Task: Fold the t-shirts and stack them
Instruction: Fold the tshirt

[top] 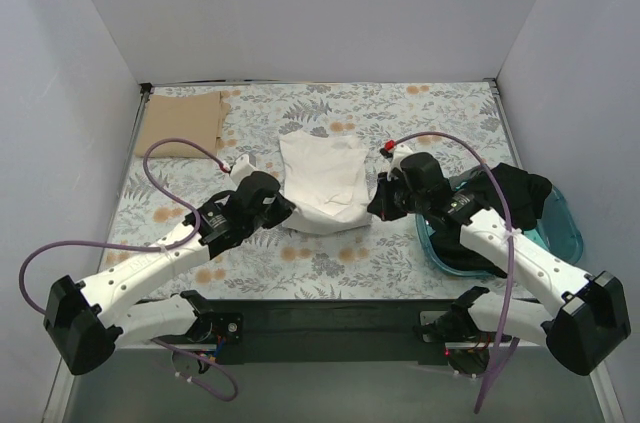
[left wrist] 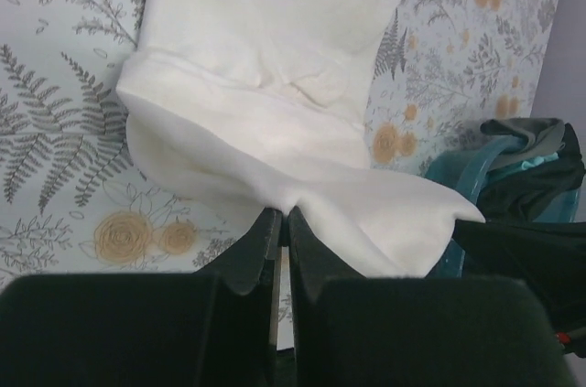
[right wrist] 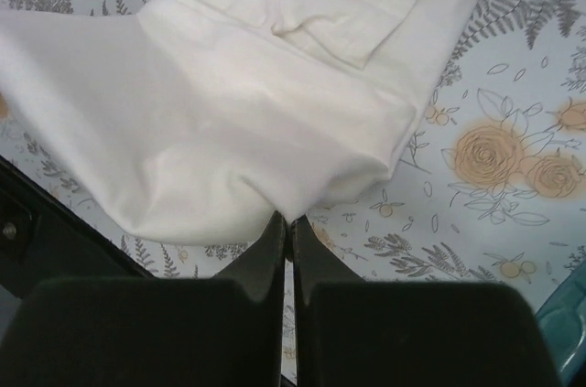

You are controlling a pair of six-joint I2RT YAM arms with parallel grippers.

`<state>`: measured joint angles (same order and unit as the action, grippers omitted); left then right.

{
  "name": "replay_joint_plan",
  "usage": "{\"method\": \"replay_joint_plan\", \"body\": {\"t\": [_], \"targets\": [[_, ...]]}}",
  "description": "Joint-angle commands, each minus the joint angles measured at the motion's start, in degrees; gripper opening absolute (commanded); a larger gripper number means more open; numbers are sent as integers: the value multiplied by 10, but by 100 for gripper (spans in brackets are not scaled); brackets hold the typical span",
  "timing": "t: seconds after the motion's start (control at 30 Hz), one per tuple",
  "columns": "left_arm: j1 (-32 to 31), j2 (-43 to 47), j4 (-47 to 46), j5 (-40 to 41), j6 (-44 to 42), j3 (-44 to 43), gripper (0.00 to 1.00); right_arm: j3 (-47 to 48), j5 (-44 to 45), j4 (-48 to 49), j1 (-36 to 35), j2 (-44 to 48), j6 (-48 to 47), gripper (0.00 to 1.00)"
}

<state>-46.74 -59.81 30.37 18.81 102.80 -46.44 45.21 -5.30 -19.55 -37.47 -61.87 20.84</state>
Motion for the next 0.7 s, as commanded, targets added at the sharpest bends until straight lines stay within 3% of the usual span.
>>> {"method": "replay_joint_plan", "body": {"t": [0.0,0.27,0.67], "targets": [[13,-33,-24,70,-30,-47,0,50,0,21,20,-30,-32,1],[114,-85,-77,4,-83,-106,0,138,-51,24,85,-97,-70,1],[180,-187,-128,-37,-141,-200,0,235,-133,26,151,-199,-105,1]]}}
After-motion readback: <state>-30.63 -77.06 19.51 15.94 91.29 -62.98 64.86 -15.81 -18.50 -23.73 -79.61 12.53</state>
